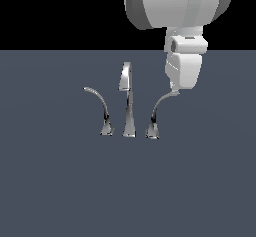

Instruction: Turn on the faucet by rotating a designated handle.

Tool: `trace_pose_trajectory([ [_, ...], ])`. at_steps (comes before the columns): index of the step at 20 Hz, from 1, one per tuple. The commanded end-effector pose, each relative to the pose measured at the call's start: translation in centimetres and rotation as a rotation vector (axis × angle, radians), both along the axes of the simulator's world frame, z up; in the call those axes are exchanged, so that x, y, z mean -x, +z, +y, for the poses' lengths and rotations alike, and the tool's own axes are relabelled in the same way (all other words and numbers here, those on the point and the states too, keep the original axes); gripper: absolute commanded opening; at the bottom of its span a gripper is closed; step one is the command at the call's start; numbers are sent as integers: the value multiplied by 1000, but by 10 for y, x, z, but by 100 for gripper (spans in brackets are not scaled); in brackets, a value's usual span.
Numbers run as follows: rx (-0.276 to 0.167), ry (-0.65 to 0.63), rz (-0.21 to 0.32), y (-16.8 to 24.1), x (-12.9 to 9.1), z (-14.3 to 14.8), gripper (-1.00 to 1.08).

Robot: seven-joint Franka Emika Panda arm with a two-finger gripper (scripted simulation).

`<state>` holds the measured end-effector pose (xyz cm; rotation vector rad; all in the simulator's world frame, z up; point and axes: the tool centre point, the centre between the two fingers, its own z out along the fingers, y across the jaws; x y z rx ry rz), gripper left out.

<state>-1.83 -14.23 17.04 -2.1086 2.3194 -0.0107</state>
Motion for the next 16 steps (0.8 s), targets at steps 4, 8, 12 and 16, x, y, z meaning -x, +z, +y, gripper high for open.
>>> trace_pose_trajectory([
  [4,-1,0,1,0,8,2,-100],
  [8,-1,-3,3,0,22,6,-100],
  [12,-1,-6,6,0,35,10,-100],
  [16,0,-9,8,0,49,14,-100],
])
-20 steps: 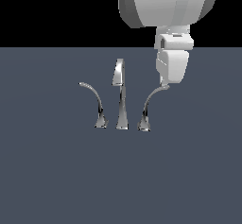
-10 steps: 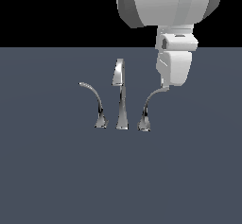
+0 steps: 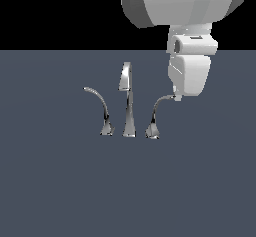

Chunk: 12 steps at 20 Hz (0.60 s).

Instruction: Turn on the faucet by rotating a designated handle.

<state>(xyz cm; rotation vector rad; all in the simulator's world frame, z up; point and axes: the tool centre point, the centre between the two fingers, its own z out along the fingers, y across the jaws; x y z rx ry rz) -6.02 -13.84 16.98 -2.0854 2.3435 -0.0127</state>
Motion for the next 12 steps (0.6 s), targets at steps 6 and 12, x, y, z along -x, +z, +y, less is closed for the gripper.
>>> trace_pose_trajectory([
  [6,-1,4,4,0,12,15,-100],
  [12,-2,8,7,1,23,44,-100],
])
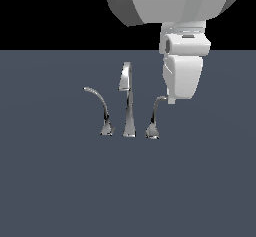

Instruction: Turn on the faucet by rotating a designated handle.

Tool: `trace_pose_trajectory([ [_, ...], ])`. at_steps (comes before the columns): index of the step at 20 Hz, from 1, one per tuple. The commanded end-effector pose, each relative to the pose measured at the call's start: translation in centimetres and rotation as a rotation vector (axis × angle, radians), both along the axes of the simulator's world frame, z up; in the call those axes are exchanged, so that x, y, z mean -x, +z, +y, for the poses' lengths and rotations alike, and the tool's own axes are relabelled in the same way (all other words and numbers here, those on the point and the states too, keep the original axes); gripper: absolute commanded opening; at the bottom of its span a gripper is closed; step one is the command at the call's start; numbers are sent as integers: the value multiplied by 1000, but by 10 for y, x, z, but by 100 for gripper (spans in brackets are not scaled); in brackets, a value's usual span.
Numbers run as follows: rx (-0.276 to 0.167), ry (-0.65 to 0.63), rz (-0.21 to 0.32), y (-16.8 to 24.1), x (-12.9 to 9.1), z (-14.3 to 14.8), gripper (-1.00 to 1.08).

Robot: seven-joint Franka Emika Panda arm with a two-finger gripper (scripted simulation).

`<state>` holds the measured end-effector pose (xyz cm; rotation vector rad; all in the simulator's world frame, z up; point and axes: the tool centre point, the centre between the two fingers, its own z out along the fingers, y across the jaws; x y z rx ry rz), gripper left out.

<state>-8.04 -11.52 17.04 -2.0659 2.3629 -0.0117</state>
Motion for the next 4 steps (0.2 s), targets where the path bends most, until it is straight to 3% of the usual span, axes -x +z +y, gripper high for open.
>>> trace_pose_trajectory([
  [1,-3,26,6,0,4,26,-100],
  [4,-4,28,7,0,8,36,-100],
])
